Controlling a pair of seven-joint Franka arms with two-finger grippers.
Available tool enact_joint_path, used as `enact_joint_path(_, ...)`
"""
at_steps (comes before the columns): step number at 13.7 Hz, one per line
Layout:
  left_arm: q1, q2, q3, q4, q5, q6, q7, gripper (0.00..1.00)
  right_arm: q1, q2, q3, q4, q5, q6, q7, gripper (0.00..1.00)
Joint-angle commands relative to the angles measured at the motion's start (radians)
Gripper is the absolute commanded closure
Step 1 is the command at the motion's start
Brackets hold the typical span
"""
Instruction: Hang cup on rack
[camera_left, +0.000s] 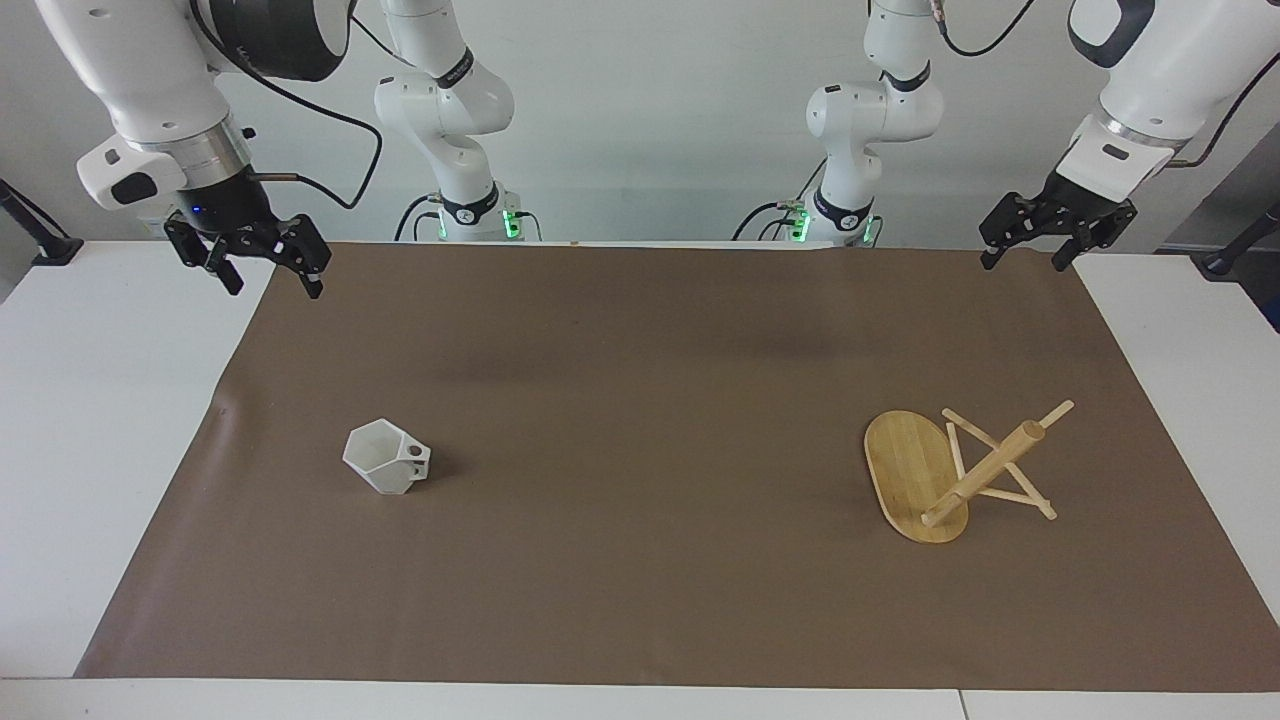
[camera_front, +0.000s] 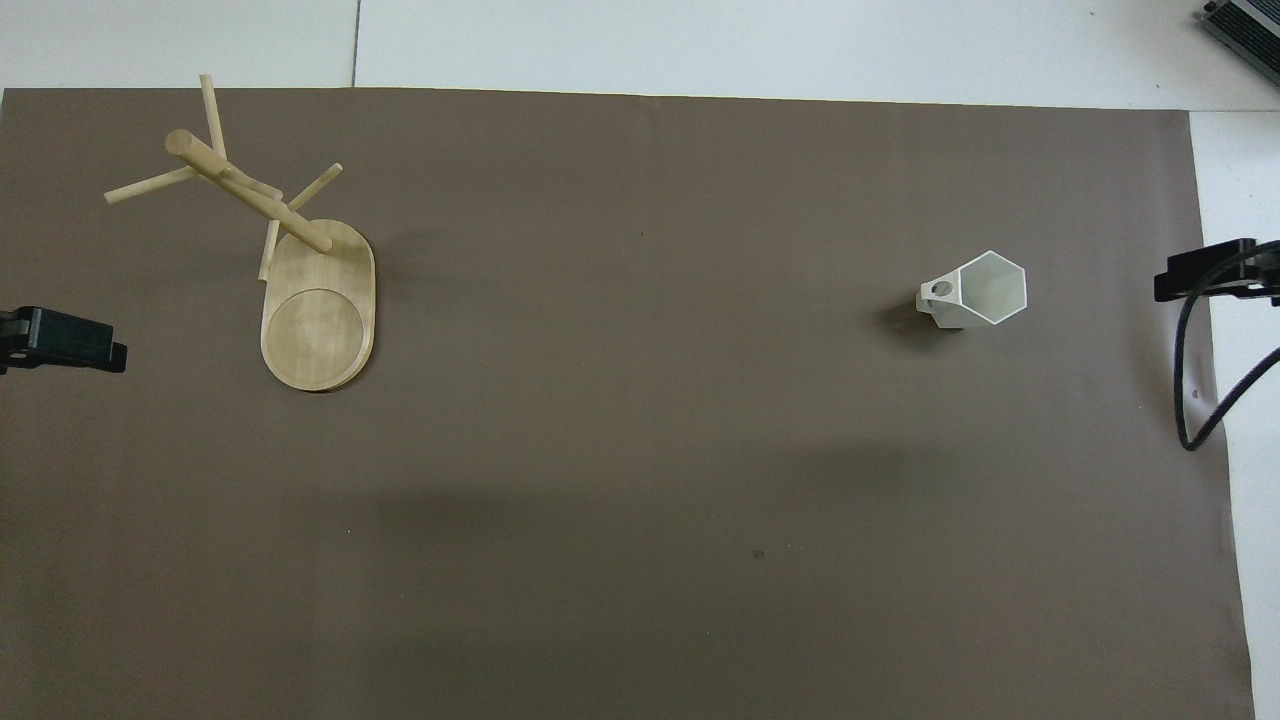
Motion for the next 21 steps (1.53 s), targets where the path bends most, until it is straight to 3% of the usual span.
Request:
enact_joint_path(1,0.012,-0.011,-0.011,-0.018,0.022,0.008,-0.009,0.0,-0.002,-0.019,0.006,-0.018,-0.006,-0.006,0.012,0.0)
enact_joint_path(13,0.012,-0.011,-0.011,-0.018,0.022,0.008,-0.009,0.0,-0.004,-0.04,0.006,-0.067,0.0,0.007,0.012,0.0)
enact_joint_path(19,0.012,-0.011,-0.011,-0.018,0.022,0.008,-0.009,0.0,-0.012,-0.028,0.004,-0.12,0.0,0.101,0.012,0.0)
enact_joint_path(21,0.012,-0.011,-0.011,-0.018,0.022,0.008,-0.009,0.0,-0.013,-0.026,0.004,-0.181,0.0,0.179,0.011,0.0)
